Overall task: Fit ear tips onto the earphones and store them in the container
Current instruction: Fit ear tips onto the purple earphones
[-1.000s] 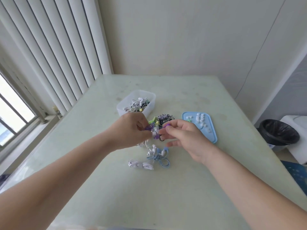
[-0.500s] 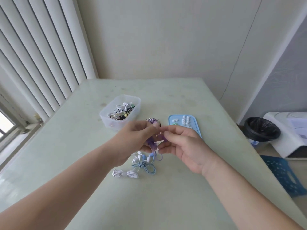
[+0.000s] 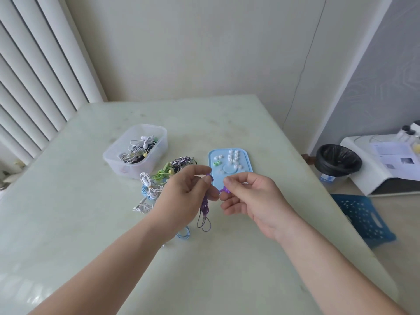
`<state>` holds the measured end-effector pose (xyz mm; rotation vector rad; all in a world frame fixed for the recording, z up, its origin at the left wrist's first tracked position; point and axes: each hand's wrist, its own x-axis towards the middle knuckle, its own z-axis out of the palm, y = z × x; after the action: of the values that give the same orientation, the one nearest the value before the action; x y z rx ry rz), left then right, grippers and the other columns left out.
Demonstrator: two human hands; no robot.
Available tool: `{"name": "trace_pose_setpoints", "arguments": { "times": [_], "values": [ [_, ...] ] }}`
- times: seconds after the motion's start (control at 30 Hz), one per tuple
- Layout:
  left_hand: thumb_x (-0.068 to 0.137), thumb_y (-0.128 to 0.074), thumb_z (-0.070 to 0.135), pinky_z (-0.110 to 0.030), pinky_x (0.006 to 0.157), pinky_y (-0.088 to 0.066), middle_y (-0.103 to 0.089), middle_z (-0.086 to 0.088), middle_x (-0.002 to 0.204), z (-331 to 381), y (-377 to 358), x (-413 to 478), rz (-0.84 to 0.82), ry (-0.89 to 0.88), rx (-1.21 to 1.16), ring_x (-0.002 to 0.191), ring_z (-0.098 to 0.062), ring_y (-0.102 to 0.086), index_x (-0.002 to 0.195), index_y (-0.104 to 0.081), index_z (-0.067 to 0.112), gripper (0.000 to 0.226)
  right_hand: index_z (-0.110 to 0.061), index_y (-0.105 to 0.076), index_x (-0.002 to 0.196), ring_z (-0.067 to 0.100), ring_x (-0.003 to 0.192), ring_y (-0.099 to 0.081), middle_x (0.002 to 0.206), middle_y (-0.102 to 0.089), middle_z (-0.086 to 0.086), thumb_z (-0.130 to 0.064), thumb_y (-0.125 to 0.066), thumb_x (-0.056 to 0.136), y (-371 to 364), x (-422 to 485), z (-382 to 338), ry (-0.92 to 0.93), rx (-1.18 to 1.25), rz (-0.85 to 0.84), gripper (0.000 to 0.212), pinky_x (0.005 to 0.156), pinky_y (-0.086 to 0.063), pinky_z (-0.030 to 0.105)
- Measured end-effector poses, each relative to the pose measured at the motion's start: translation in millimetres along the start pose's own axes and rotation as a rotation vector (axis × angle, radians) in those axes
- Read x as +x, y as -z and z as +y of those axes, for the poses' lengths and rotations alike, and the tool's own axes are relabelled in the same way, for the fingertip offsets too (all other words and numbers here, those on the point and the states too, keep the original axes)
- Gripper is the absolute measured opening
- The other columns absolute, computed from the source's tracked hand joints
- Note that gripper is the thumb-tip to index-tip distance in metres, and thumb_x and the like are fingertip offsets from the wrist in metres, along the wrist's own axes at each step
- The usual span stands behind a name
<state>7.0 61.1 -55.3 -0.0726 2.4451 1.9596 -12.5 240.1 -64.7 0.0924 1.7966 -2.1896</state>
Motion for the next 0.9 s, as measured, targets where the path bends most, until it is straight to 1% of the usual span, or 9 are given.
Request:
{"name": "trace_pose_setpoints", "arguments": {
  "times": [0.13,0.27,0.37,0.47,0.57,0.67,0.73,0.83,0.9],
  "values": [
    [0.105,-0.058,0.014,-0.039,0.082,-0.061,-0.081,-0.004,0.093,-4,-8,1,-0.020,0.015,-0.083,0.089,-0.019,-0.079,0.110,-0.063,0.013,0.007,0.005,-0.070,0.102,0.028,0.067,-0.067,0.083,-0.071,0.020,-0.016,-0.071,0.095,6,2,2,-0.016,0.049,0.032,0.022,0.063,-0.060,0.035],
    [0.104,-0.059,0.014,-0.046,0.086,-0.059,-0.081,-0.004,0.094,-10,-17,0,-0.025,0.036,-0.149,0.091,-0.020,-0.078,0.111,-0.061,0.012,0.007,0.006,-0.071,0.106,0.026,0.074,-0.067,0.091,-0.073,0.020,-0.001,-0.070,0.092,14,2,6,-0.024,0.054,-0.016,0.016,0.069,-0.061,0.036],
    [0.104,-0.061,0.020,-0.047,0.090,-0.057,-0.082,0.000,0.096,-16,-22,1,-0.034,0.055,-0.147,0.094,-0.021,-0.077,0.113,-0.060,0.016,0.010,0.006,-0.071,0.105,0.028,0.077,-0.071,0.097,-0.077,0.023,0.005,-0.072,0.089,19,1,8,-0.018,-0.006,0.011,0.016,0.071,-0.061,0.035],
    [0.103,-0.063,0.018,-0.044,0.078,-0.057,-0.081,-0.005,0.091,-18,-31,3,-0.045,0.059,-0.174,0.081,-0.027,-0.070,0.106,-0.065,0.013,0.006,0.008,-0.073,0.098,0.029,0.077,-0.074,0.092,-0.078,0.022,0.002,-0.076,0.086,22,1,8,-0.010,-0.044,0.036,0.014,0.073,-0.061,0.038],
    [0.101,-0.065,0.014,-0.043,0.072,-0.060,-0.076,-0.015,0.088,-16,-42,5,-0.012,0.062,-0.215,0.075,-0.031,-0.071,0.101,-0.069,0.012,0.005,-0.001,-0.077,0.092,0.022,0.068,-0.071,0.080,-0.077,0.016,-0.007,-0.079,0.086,24,3,9,0.052,-0.155,0.075,0.009,0.068,-0.059,0.039],
    [0.101,-0.066,0.016,-0.037,0.064,-0.056,-0.073,-0.007,0.076,-19,-50,12,0.034,0.093,-0.263,0.068,-0.023,-0.069,0.101,-0.069,0.011,0.007,-0.013,-0.081,0.086,0.015,0.063,-0.059,0.072,-0.072,0.005,-0.016,-0.083,0.084,29,8,6,0.106,-0.285,0.109,0.004,0.058,-0.047,0.032],
    [0.102,-0.065,0.016,-0.035,0.064,-0.055,-0.073,-0.004,0.078,-22,-55,17,0.063,0.127,-0.319,0.066,-0.020,-0.068,0.101,-0.069,0.010,0.007,-0.017,-0.081,0.085,0.012,0.058,-0.057,0.066,-0.069,-0.001,-0.020,-0.080,0.087,37,17,0,0.132,-0.347,0.138,0.004,0.054,-0.045,0.027],
    [0.103,-0.063,0.013,-0.030,0.065,-0.057,-0.072,-0.006,0.087,-24,-62,21,0.078,0.149,-0.422,0.066,-0.020,-0.065,0.104,-0.068,0.005,0.010,-0.021,-0.078,0.081,0.003,0.056,-0.057,0.066,-0.069,-0.009,-0.021,-0.075,0.091,50,43,-7,0.231,-0.573,0.301,0.010,0.055,-0.045,0.016],
    [0.104,-0.062,0.014,-0.031,0.064,-0.054,-0.072,-0.005,0.087,-26,-65,21,0.056,0.157,-0.456,0.066,-0.020,-0.065,0.104,-0.067,0.005,0.010,-0.021,-0.077,0.082,0.001,0.059,-0.058,0.071,-0.071,-0.010,-0.019,-0.073,0.090,52,60,-6,0.249,-0.737,0.357,0.010,0.059,-0.046,0.015]
  ]
}}
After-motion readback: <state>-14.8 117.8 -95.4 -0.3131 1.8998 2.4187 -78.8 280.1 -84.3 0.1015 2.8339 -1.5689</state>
